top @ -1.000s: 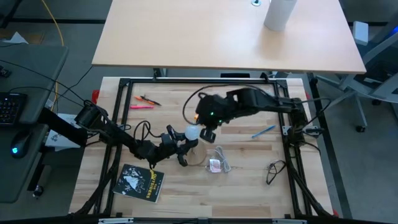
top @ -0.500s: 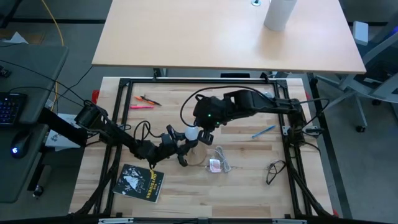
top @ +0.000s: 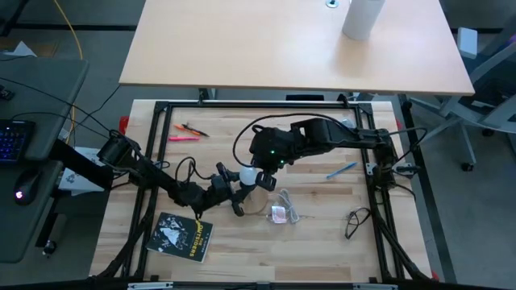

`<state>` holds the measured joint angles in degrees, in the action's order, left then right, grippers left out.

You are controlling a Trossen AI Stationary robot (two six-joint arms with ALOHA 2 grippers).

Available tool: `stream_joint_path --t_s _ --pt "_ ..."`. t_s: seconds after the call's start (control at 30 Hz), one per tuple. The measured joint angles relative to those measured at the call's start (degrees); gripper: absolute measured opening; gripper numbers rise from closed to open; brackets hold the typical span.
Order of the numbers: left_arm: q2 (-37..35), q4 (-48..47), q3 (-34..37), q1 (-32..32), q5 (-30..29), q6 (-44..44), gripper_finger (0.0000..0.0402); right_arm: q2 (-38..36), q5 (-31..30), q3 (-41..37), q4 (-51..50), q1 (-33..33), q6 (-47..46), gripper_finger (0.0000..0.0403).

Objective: Screw lightbulb
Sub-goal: Insert the white lightbulb into the lamp

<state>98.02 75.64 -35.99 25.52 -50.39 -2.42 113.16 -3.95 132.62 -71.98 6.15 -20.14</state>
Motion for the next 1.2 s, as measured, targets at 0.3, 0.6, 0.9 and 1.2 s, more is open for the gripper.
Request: stream_joint_path --t_s 0.3,0.6,0.9,1.2 --pt "-0.04 0.02 -0.02 0.00 0.26 0.26 0.0187 0.00 1.04 0.00 2.18 0.00 0.07 0.0000" --pt "-0.04 0.14 -0.04 0.02 0.28 0.28 0.0188 0.00 1.15 0.00 2.35 0.00 0.68 0.0000" --pt "-0.04 0.66 -0.07 0.02 2.20 0.31 0.0188 0.00 1.01 0.00 2.11 0.00 1.01 0.0000" --pt "-0.07 0.71 -0.09 0.02 4.81 0.27 0.0188 0.00 0.99 0.00 2.11 -0.02 1.11 0.0000"
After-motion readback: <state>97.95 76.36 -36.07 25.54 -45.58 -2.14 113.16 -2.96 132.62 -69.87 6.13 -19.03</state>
